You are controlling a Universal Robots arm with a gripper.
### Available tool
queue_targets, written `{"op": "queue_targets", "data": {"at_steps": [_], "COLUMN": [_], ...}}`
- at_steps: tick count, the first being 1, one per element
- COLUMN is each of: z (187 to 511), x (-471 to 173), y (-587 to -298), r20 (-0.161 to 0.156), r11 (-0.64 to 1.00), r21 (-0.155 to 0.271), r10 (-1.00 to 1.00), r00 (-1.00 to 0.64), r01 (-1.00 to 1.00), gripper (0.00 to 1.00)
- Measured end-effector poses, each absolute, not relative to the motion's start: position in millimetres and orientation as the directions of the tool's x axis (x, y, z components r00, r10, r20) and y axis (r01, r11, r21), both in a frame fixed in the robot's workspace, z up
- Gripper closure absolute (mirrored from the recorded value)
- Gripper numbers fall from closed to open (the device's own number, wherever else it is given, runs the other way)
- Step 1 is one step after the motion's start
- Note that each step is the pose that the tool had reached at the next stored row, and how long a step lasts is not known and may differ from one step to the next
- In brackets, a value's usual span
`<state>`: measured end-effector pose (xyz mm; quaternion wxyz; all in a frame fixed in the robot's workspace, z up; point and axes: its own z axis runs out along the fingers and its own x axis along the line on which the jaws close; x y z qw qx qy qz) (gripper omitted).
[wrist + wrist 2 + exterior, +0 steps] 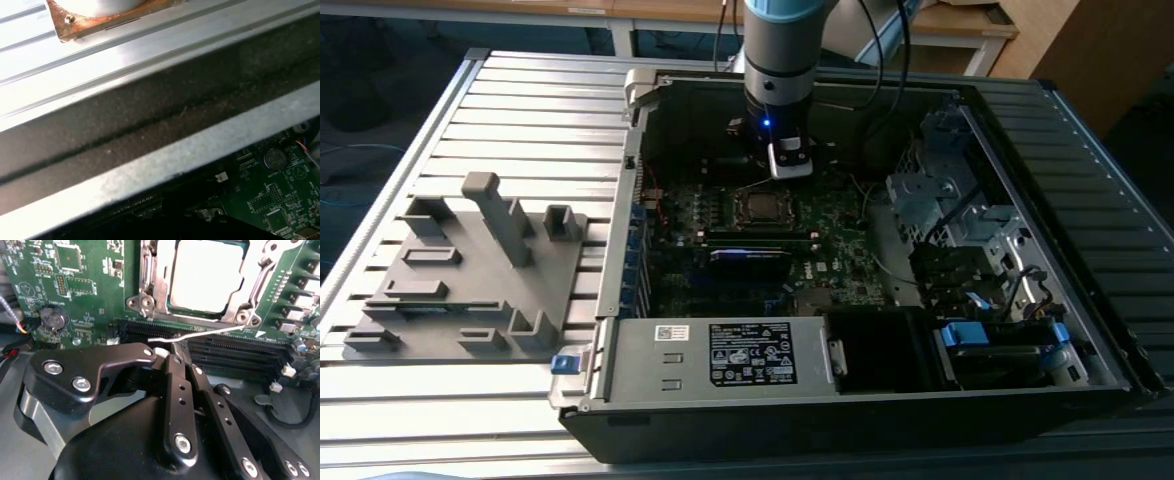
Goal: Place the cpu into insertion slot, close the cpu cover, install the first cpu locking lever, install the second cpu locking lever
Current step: 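Install the first cpu locking lever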
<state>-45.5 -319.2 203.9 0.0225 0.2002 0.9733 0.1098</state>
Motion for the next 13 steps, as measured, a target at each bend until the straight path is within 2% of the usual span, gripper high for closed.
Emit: {"op": "queue_targets", "data": {"at_steps": [13], "z": [208.2], "x": [-54.4], "y": [-319.2], "r20": [0.010], "r11": [0.890], "r21": [0.246], "r10": [0.394], "r00": [-0.919], "r01": [0.385], "gripper": [0.90]}}
